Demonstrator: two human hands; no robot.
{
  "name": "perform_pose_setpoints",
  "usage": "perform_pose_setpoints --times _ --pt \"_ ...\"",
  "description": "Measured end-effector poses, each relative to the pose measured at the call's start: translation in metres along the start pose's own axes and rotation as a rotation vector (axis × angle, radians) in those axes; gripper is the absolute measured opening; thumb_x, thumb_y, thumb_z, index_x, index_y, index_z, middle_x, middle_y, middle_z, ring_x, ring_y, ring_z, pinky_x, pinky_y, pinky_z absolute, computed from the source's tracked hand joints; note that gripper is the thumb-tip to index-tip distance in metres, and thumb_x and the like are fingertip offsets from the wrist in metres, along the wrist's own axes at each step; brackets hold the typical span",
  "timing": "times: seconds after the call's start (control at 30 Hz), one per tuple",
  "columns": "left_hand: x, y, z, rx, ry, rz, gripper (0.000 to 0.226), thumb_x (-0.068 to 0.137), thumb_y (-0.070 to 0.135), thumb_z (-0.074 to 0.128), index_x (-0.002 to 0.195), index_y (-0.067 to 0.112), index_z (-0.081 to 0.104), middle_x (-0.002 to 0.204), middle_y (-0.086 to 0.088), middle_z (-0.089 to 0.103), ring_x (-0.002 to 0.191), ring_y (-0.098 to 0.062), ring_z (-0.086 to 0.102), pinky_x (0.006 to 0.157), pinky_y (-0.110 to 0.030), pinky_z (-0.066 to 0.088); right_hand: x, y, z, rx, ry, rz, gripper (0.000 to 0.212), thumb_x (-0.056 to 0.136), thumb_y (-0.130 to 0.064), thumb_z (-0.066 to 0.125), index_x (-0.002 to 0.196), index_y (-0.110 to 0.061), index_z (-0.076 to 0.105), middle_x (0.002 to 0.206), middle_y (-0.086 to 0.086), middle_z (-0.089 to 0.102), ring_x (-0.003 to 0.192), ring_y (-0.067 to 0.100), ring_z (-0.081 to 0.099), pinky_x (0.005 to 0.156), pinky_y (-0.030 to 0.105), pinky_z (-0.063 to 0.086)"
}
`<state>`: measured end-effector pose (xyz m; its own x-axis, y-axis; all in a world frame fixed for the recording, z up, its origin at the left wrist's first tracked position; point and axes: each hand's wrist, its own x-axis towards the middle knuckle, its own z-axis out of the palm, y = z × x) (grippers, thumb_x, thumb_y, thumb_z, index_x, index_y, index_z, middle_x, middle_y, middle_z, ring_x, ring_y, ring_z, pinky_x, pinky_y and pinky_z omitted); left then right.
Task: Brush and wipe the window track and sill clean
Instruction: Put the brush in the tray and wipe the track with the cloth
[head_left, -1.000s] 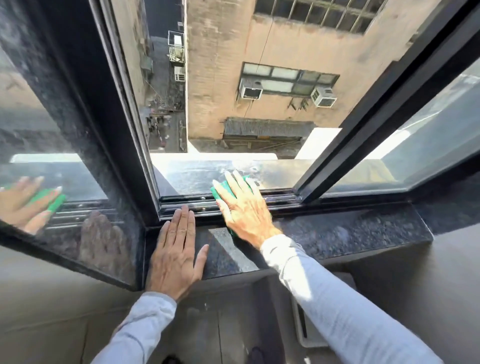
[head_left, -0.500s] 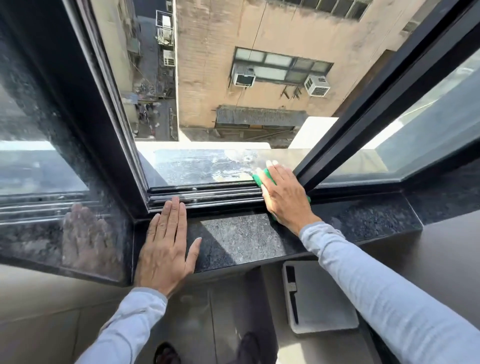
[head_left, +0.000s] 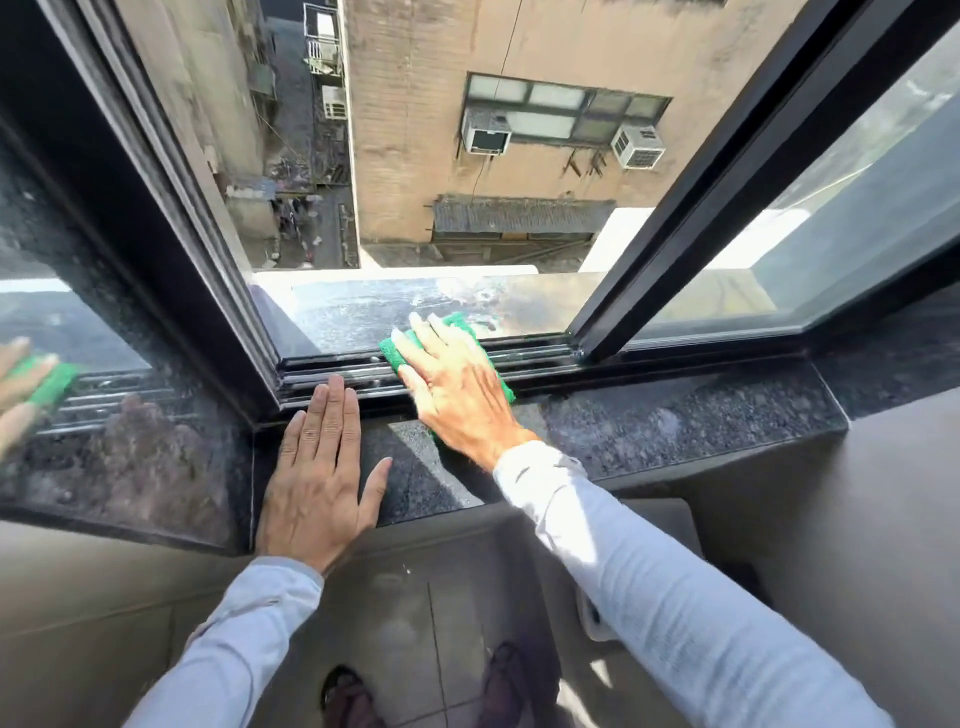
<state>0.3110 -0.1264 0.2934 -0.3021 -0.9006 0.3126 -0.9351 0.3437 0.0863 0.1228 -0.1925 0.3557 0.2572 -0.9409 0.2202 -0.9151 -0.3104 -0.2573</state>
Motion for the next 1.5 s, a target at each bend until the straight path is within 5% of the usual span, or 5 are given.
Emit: perform_pose_setpoints --times 0.3,0.7,0.97,1.17,1.5 --pt "0.001 0.0 -0.006 -0.021 -0.048 -0.01 0.078 0.107 0.05 0.027 0.161 -0.006 0.025 0.172 -0.024 0.021 0.16 -0.036 0.024 0.129 -0.052 0.026 -0.041 0.078 -0.035 -0.343 0.078 0.186 0.039 0.093 -0.02 0.068 0.132 -0.023 0.062 0.141 0.003 0.063 0.115 0.033 0.059 0.084 0.048 0.053" --pt "0.005 0.034 -0.005 -0.104 -0.037 0.065 0.071 0.112 0.043 0.013 0.158 -0.008 0.031 0.168 -0.027 0.029 0.157 -0.037 0.029 0.132 -0.044 0.011 -0.116 0.016 0.007 -0.352 0.047 0.107 0.051 0.089 -0.036 0.06 0.139 -0.034 0.056 0.154 0.003 0.053 0.138 0.026 0.044 0.104 0.05 0.037" --pt "0.015 0.054 0.005 -0.039 -0.051 0.072 0.068 0.112 0.039 0.014 0.158 -0.009 0.031 0.168 -0.028 0.029 0.158 -0.041 0.029 0.13 -0.053 0.02 -0.173 0.193 -0.055 -0.493 0.198 0.607 0.039 0.097 -0.03 0.059 0.136 -0.028 0.061 0.146 0.012 0.057 0.135 0.034 0.051 0.112 0.052 0.033" --pt "0.017 0.062 0.007 -0.022 -0.048 0.057 0.068 0.111 0.037 0.013 0.159 -0.01 0.029 0.168 -0.029 0.028 0.158 -0.042 0.027 0.13 -0.055 0.02 -0.168 0.226 -0.056 -0.099 0.469 1.028 0.038 0.095 -0.028 0.049 0.123 -0.013 0.071 0.129 0.015 0.066 0.121 0.04 0.061 0.104 0.049 0.043" --pt "0.012 0.058 0.009 -0.039 -0.052 0.057 0.065 0.111 0.033 0.017 0.161 -0.008 0.024 0.171 -0.026 0.022 0.16 -0.038 0.022 0.132 -0.054 0.017 -0.143 0.037 -0.006 -0.002 0.139 0.281 0.04 0.096 -0.025 0.056 0.135 -0.026 0.065 0.148 0.001 0.059 0.142 0.022 0.05 0.121 0.043 0.034"
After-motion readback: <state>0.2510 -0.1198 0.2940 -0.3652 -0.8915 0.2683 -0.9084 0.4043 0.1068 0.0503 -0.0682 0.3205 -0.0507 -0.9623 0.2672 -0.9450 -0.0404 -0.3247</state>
